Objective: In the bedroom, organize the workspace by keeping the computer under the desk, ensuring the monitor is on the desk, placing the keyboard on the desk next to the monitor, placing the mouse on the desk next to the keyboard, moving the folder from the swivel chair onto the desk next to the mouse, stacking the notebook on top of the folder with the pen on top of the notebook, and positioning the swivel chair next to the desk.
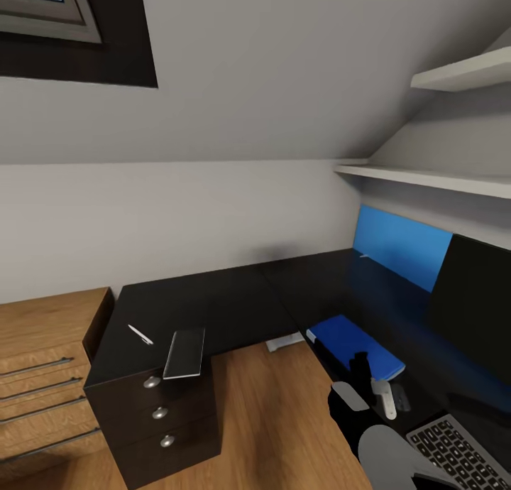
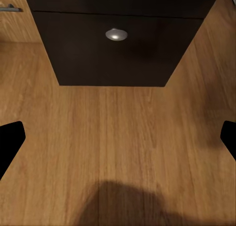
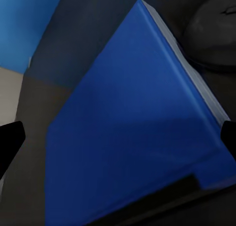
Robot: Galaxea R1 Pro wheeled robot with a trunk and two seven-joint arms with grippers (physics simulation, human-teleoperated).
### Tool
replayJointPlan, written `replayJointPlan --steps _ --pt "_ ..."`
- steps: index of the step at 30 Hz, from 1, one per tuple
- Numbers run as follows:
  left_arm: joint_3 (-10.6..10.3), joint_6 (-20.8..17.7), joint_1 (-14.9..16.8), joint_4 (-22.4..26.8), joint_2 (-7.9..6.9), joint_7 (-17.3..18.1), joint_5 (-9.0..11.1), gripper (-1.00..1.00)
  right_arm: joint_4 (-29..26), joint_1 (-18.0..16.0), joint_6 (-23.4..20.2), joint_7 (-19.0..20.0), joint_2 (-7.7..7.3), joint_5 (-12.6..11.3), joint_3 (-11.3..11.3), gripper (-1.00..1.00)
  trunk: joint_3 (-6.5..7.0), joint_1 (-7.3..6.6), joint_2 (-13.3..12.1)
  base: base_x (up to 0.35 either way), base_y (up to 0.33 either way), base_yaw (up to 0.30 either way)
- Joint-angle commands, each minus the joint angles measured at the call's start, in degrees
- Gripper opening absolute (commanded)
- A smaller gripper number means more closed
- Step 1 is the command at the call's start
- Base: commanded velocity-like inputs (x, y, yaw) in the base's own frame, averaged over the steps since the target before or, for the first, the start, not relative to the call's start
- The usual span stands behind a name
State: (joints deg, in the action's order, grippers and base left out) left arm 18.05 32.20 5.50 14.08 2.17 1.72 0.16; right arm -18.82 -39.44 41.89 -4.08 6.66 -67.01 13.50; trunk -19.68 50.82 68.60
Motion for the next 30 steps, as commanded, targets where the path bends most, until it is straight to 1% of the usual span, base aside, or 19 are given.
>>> replayJointPlan --steps 1,17,21,24,28,30 --pt "0.2 0.1 0.0 0.0 0.02 0.2 0.0 1.0 -0.1 0.0 0.1 -0.3 0.02 0.0 0.0 1.0 0.12 -0.23 -0.4 0.0 0.0 0.0" --pt "0.3 0.1 0.0 0.0 -0.01 0.0 0.0 1.0 -0.6 0.0 0.2 0.2 0.02 0.2 -0.5 1.0 2.99 -3.74 -6.8 0.0 0.0 0.0" --pt "0.2 -0.1 0.0 0.0 0.01 0.0 0.0 1.0 -1.5 0.0 0.2 0.4 0.0 0.3 -0.7 1.0 3.71 -4.62 -8.4 0.0 0.0 0.0" --pt "0.2 -0.2 0.0 -0.1 0.02 0.0 0.0 1.0 -2.4 0.0 0.2 1.6 0.01 0.4 -0.7 1.0 4.25 -5.28 -9.6 0.0 0.0 0.0" --pt "0.2 -0.3 0.0 -0.1 0.02 0.0 0.0 1.0 -3.0 0.0 0.2 4.1 0.01 0.5 -0.7 1.0 4.96 -6.16 -11.2 0.0 0.0 0.0" --pt "0.2 -0.3 0.0 -0.1 0.02 0.0 0.0 1.0 -3.1 0.0 0.2 4.9 0.02 0.5 -0.7 1.0 4.96 -6.16 -11.2 0.0 0.0 0.0"
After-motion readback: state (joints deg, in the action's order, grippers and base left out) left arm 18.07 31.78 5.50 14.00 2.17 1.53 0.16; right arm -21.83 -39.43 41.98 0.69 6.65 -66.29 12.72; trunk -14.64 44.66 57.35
